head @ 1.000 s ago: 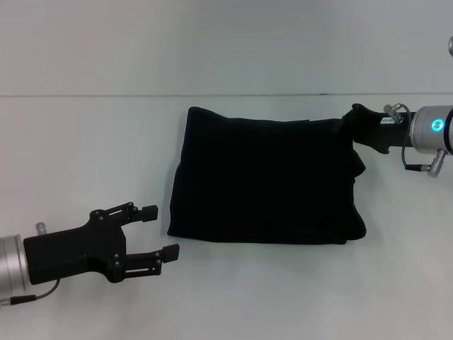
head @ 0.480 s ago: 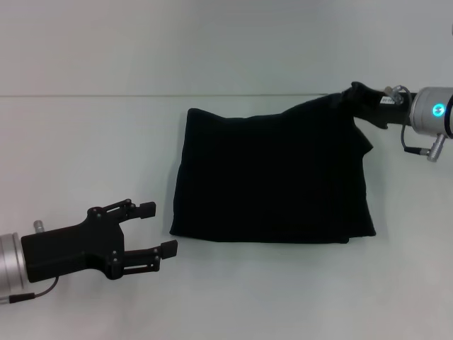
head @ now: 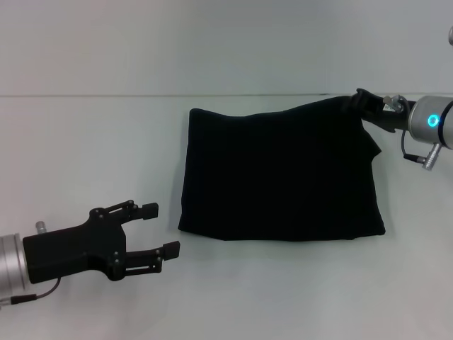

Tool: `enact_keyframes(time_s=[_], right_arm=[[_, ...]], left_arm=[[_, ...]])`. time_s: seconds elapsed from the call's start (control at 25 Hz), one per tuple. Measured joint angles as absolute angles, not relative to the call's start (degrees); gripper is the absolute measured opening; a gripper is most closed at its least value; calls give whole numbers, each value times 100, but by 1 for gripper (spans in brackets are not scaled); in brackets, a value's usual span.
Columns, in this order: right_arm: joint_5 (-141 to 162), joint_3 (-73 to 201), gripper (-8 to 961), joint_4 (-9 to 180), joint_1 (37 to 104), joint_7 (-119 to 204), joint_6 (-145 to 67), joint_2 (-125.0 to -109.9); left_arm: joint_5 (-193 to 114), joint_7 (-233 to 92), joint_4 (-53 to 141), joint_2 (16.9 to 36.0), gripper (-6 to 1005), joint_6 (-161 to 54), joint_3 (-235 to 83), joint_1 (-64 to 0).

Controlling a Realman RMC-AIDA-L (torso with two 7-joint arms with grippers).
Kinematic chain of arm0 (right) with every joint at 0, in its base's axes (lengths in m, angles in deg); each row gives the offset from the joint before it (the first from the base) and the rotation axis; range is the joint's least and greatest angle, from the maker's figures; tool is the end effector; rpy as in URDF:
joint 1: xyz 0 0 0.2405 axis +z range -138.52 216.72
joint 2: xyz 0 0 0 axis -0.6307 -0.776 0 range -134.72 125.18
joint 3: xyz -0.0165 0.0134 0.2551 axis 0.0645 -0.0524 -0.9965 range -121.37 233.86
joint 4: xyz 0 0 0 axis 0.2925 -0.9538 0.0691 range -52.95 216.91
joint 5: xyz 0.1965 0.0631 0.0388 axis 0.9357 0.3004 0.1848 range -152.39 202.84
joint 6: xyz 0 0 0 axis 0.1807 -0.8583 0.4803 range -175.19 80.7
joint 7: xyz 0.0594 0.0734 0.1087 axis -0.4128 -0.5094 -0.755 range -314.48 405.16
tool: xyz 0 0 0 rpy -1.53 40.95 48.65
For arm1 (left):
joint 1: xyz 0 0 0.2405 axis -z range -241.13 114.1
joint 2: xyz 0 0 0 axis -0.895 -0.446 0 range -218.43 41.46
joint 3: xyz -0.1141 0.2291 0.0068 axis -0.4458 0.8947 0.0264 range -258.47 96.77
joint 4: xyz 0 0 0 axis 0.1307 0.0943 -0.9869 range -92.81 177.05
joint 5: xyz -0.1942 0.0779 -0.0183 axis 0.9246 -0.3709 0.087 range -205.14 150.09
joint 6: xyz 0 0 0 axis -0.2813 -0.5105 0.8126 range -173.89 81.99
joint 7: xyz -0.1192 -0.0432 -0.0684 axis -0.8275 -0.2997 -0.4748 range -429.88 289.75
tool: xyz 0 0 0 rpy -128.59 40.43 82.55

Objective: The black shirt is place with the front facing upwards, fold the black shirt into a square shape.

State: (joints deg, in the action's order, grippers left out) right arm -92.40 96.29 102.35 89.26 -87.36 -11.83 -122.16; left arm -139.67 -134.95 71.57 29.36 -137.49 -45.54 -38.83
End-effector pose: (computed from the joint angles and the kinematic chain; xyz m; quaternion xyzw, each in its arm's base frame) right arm 0.2495 0.4653 -0.0142 -0.6721 0.6176 0.2425 0.3287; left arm -0.2989 0.2917 -0.0045 -0.9264 -0.1983 -0.2764 0.1612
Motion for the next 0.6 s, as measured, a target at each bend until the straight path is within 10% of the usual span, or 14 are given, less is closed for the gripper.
enact_keyframes(time_s=[0.6], right_arm=[[-9232, 9626, 80, 10059, 8873, -8555, -1636, -12370]], left_arm=[[-13940, -13502, 7058, 2956, 873, -13762, -4607, -3855]])
